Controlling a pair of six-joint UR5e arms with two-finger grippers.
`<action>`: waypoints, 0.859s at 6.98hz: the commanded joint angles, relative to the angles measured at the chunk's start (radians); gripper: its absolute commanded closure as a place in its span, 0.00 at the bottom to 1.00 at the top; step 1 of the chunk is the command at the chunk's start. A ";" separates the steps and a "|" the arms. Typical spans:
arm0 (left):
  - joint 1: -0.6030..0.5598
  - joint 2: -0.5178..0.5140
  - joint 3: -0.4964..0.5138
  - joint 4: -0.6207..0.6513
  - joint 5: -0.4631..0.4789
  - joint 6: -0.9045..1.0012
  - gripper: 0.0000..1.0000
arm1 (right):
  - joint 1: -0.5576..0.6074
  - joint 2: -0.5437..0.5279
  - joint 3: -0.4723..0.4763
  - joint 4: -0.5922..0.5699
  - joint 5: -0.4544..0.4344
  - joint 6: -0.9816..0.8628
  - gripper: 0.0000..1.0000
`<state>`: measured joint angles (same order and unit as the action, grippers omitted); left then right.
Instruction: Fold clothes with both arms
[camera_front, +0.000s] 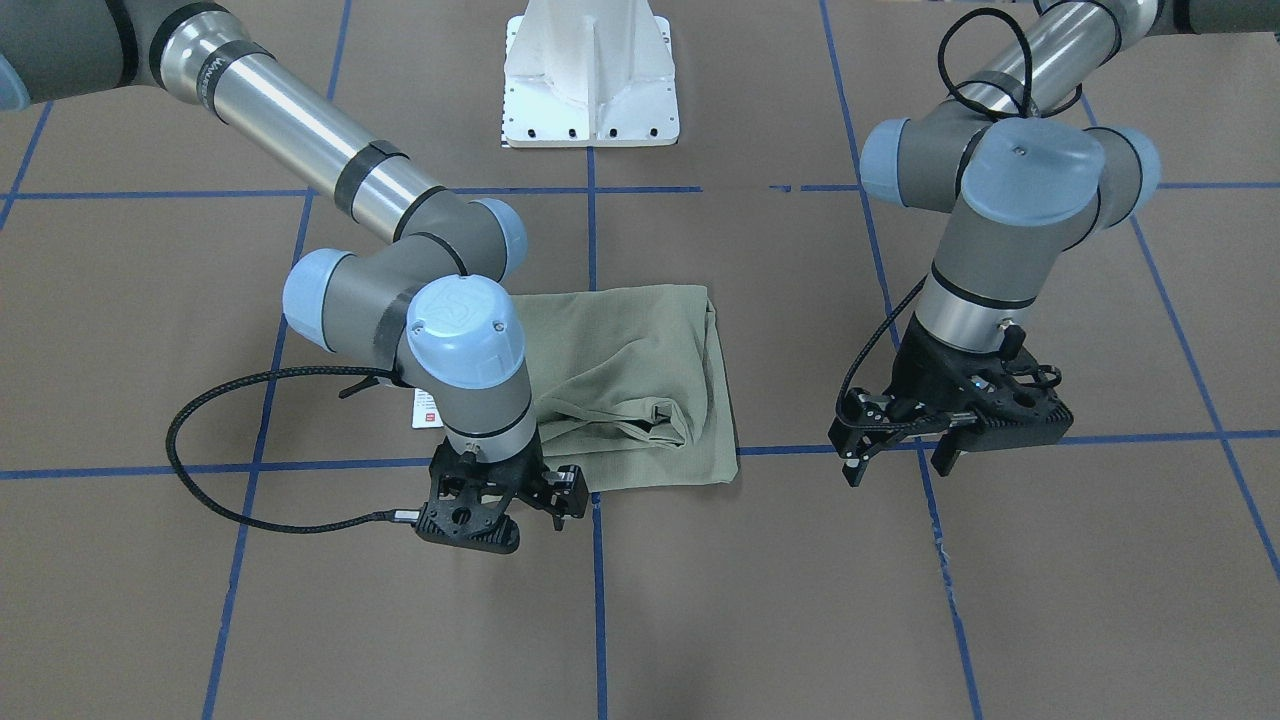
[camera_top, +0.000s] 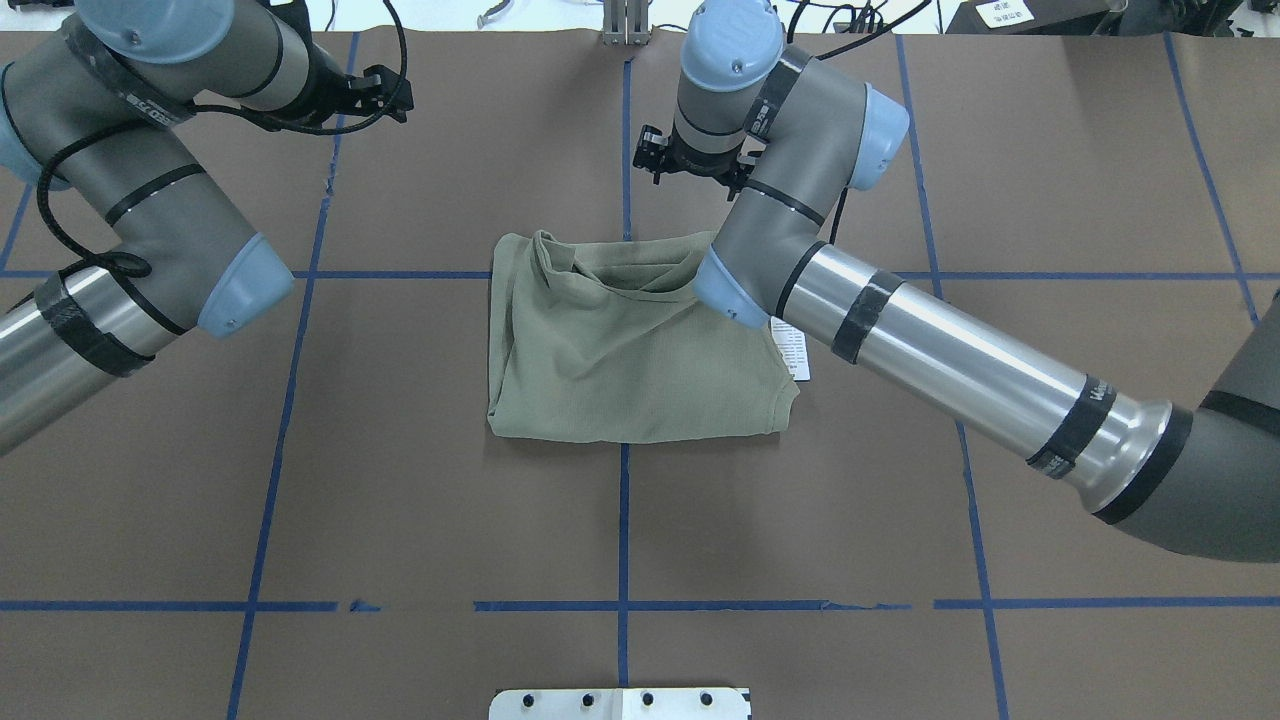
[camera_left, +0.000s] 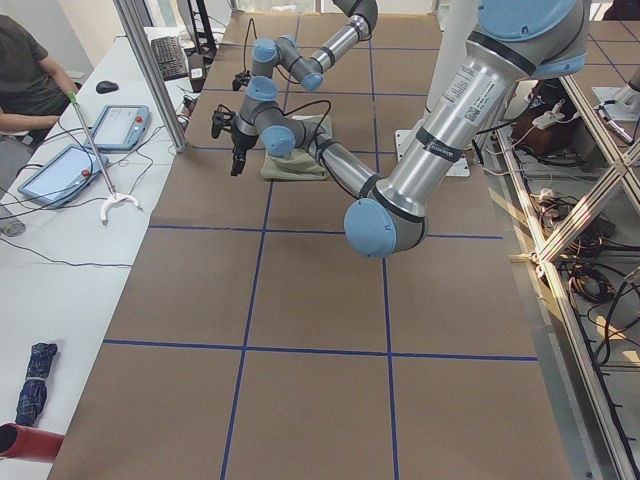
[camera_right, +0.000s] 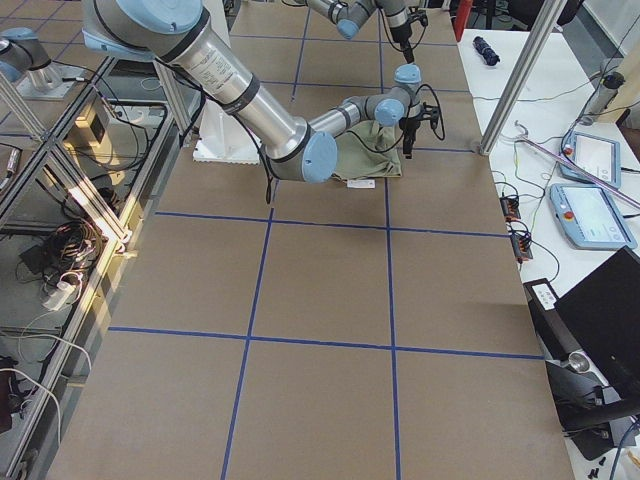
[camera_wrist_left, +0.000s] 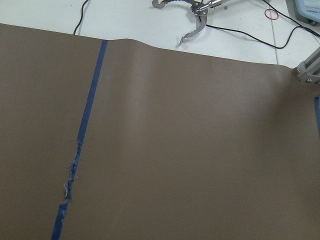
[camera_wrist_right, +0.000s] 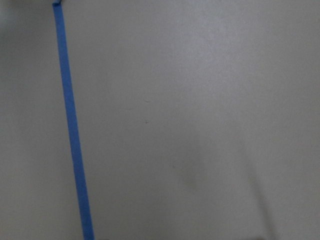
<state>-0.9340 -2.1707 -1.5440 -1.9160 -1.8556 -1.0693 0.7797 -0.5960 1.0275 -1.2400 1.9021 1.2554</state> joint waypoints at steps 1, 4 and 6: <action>-0.102 0.035 0.002 0.002 -0.084 0.236 0.00 | 0.114 -0.112 0.137 -0.083 0.098 -0.132 0.00; -0.306 0.142 0.001 0.012 -0.261 0.649 0.00 | 0.324 -0.469 0.502 -0.190 0.261 -0.472 0.00; -0.452 0.245 0.004 0.018 -0.257 0.956 0.00 | 0.515 -0.740 0.653 -0.191 0.388 -0.757 0.00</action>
<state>-1.2933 -1.9948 -1.5413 -1.8998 -2.1062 -0.3043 1.1742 -1.1665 1.5856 -1.4280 2.2110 0.6804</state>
